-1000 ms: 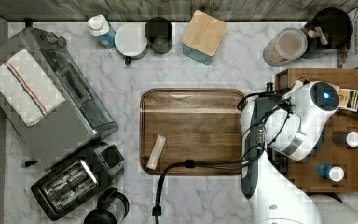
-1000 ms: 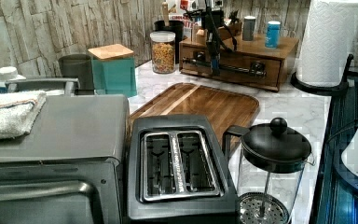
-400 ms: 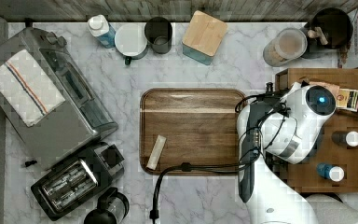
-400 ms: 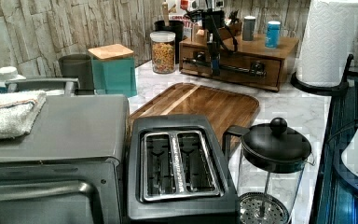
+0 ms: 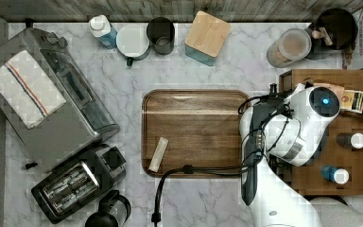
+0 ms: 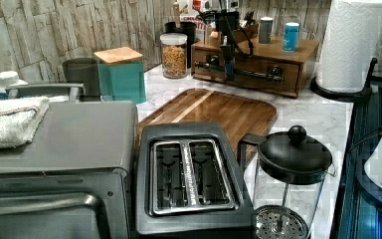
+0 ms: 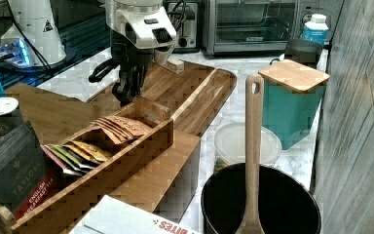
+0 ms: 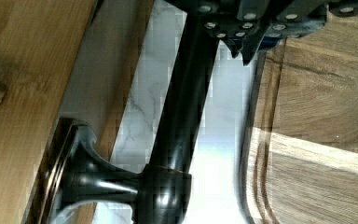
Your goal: Close the drawer.
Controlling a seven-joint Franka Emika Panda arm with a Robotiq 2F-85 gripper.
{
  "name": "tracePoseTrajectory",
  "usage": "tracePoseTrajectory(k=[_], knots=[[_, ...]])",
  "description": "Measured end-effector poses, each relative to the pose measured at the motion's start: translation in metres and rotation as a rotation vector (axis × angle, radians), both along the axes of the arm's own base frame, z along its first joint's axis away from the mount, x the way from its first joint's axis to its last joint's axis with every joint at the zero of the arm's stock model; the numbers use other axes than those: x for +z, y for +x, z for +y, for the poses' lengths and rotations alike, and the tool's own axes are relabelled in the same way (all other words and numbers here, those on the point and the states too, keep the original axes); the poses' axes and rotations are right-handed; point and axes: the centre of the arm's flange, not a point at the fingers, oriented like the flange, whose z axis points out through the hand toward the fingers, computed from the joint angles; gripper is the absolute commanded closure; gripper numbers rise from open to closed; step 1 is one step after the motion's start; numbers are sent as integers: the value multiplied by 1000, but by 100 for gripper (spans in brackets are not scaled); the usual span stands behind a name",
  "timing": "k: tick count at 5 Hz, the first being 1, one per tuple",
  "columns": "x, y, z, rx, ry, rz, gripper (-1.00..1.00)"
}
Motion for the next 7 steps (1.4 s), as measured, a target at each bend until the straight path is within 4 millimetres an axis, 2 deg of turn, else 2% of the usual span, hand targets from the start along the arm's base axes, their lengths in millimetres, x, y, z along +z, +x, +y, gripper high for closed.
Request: tracePoseTrajectory(k=[7], knots=[[1,0,0,-4,-5,0,100]])
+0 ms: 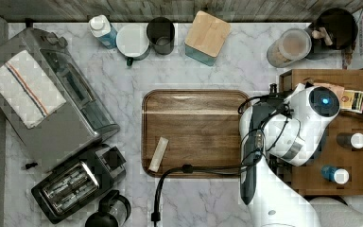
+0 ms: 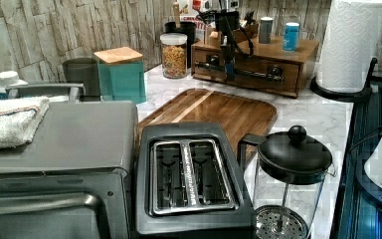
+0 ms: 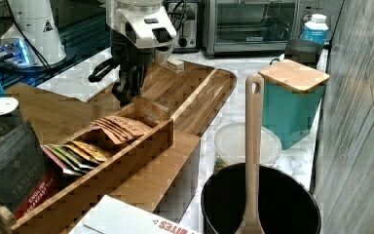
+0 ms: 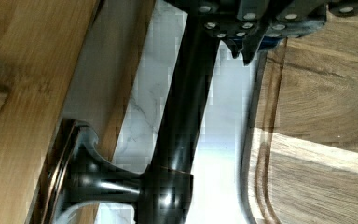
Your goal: Close the drawer.
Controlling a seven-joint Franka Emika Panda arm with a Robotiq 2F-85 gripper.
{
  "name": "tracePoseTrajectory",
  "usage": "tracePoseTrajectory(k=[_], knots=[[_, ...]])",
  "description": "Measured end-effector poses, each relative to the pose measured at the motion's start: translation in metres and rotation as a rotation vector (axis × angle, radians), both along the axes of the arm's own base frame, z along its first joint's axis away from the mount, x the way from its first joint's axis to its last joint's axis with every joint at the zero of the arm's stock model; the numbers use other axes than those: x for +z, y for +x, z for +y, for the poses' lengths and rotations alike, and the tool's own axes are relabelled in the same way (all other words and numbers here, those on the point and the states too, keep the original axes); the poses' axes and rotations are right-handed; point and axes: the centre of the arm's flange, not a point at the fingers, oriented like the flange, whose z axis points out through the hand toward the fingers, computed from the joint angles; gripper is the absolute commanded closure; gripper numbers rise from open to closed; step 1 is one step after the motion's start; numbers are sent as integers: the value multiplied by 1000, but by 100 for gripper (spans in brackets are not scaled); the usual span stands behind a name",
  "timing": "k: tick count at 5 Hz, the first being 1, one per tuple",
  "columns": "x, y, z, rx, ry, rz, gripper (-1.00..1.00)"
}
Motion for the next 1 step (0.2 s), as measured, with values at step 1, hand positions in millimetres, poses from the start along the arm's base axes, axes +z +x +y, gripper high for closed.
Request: tracePoseTrajectory(k=[1], knots=[[0,0,0,-2,1,-1,100]])
